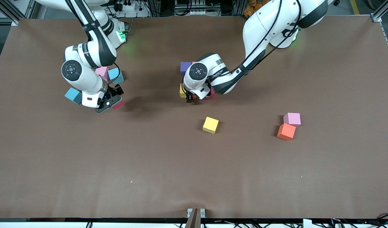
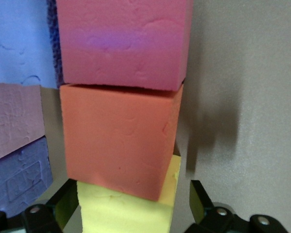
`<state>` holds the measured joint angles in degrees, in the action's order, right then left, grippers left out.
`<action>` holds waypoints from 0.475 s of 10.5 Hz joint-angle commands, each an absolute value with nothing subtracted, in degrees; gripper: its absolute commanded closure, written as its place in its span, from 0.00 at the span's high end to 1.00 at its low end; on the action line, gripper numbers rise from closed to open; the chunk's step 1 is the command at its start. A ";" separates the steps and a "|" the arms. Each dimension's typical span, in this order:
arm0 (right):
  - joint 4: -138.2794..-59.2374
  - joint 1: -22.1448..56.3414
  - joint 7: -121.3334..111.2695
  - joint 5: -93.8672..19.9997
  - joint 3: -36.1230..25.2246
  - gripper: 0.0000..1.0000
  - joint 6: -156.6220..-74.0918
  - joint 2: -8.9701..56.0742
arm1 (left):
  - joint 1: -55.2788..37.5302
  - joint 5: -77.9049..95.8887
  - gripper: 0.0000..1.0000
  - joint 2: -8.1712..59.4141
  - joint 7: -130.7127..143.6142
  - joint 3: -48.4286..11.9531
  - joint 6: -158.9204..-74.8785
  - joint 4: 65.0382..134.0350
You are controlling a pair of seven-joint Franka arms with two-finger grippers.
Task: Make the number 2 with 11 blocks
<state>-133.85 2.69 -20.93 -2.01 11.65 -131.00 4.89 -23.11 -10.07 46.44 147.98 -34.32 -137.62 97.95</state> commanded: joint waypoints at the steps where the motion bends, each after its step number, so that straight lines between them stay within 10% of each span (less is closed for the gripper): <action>1: -128.52 3.95 -20.66 -3.25 11.69 0.35 -124.74 4.66 | -22.77 -10.90 1.00 44.39 147.57 -34.54 -135.97 98.61; 5: -124.55 8.34 -14.08 -3.25 11.78 0.35 -123.40 5.36 | -22.41 -10.90 1.00 43.51 147.13 -35.59 -134.21 98.26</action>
<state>-125.91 7.02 -16.25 -2.18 11.82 -124.46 4.84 -23.05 -10.08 45.08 147.51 -34.76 -135.77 97.88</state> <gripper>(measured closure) 0.388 0.000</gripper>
